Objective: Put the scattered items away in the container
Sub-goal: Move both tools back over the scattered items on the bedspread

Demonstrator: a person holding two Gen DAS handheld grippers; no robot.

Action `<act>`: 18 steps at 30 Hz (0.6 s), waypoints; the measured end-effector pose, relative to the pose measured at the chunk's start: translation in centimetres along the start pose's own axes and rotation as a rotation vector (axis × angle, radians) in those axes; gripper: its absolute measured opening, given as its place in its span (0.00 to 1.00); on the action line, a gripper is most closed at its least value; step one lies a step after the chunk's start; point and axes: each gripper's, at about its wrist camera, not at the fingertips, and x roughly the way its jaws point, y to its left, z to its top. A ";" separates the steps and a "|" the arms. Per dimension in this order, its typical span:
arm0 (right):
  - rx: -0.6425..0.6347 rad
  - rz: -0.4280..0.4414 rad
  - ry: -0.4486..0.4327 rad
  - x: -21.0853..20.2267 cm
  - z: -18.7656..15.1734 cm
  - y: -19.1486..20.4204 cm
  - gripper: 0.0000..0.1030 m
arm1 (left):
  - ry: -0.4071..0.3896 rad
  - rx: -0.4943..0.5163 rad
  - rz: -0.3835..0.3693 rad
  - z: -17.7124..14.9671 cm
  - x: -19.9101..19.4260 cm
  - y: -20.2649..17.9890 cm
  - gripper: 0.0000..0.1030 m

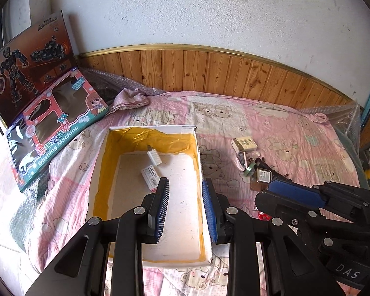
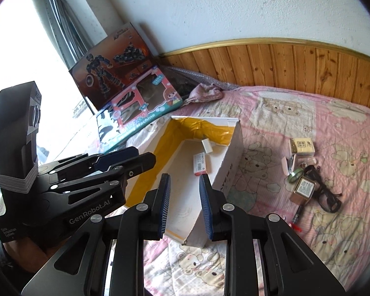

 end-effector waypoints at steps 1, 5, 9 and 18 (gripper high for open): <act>0.006 0.000 -0.008 -0.6 -0.3 -0.1 0.25 | -0.004 0.003 -0.003 -0.2 -0.4 -0.3 0.28; 0.034 0.009 -0.039 -2.8 -1.3 -0.8 0.25 | -0.023 0.020 -0.013 -0.8 -2.1 -1.4 0.28; 0.078 0.015 -0.074 -5.2 -2.6 -1.8 0.27 | -0.037 0.032 -0.031 -1.6 -3.5 -2.4 0.28; 0.175 -0.009 -0.140 -9.7 -6.4 -4.2 0.27 | -0.038 0.057 -0.089 -3.9 -5.2 -5.0 0.28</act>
